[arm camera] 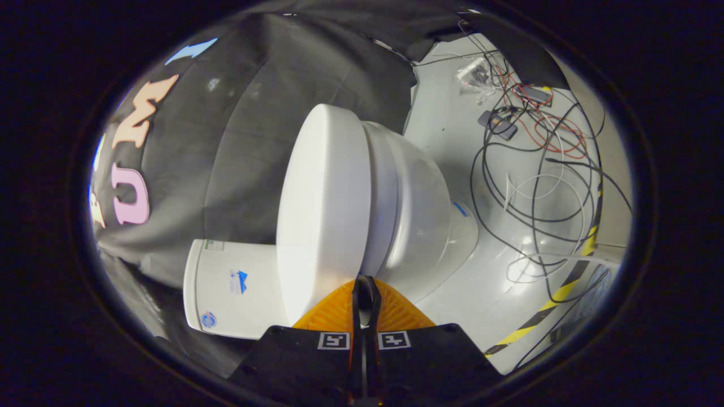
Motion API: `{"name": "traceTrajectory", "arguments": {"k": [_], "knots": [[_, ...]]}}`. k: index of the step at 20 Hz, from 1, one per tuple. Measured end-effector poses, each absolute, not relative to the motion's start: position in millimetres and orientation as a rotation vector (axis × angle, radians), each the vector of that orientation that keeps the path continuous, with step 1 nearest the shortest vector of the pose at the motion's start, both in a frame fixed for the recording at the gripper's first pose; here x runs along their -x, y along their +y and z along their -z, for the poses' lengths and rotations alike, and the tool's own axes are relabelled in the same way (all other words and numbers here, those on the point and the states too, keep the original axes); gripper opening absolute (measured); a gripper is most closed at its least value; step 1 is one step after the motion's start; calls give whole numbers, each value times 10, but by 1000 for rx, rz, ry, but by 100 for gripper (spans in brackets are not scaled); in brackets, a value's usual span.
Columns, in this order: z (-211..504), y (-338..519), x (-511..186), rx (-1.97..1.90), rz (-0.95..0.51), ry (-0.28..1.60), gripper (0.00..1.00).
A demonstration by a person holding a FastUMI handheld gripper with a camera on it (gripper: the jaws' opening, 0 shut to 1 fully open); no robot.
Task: Open the toilet lid.
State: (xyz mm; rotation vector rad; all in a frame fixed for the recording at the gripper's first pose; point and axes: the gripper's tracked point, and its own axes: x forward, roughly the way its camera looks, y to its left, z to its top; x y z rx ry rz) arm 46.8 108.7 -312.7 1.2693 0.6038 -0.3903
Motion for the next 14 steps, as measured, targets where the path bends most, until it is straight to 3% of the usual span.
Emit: {"name": "traceTrajectory", "arguments": {"k": [4, 14], "knots": [[2961, 1058, -468, -1250, 429, 583, 4], [2109, 1121, -607, -937, 359, 457, 4]]}}
